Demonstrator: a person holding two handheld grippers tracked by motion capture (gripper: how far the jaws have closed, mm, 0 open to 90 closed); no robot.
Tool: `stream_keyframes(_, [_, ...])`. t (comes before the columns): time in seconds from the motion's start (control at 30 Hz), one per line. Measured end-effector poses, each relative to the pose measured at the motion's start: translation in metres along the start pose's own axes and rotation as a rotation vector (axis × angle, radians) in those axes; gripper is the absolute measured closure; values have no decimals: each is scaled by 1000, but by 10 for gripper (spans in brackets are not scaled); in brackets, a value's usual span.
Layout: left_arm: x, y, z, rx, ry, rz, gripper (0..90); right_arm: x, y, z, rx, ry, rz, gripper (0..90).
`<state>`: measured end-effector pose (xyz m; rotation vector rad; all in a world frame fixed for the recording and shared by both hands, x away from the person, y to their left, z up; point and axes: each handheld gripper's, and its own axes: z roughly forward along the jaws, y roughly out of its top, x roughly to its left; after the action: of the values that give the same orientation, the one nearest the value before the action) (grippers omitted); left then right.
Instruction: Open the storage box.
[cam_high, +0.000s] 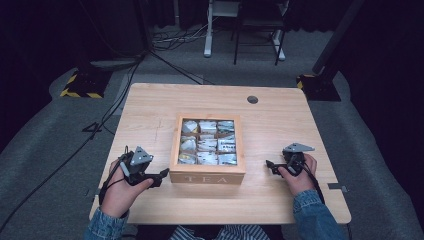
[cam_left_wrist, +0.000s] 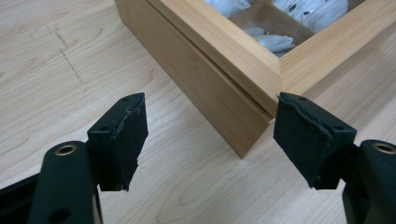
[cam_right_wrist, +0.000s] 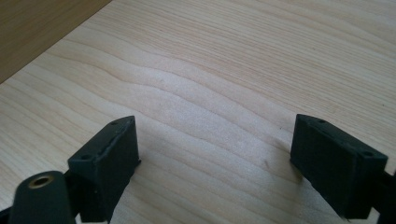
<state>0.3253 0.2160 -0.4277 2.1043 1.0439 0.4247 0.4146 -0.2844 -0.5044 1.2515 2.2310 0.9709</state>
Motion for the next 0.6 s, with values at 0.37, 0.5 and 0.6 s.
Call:
stream_keyframes(0.37, [-14, 3, 6, -7, -110, 2, 252, 0, 0, 0, 0, -1, 0, 154])
stream_keyframes(0.5, [-18, 2, 16, -6, -114, 5, 269, 0, 0, 0, -1, -1, 0, 154])
stream_keyframes(0.6, [-23, 2, 23, -1, -115, 20, 319, 0, 0, 0, 0, -1, 0, 154])
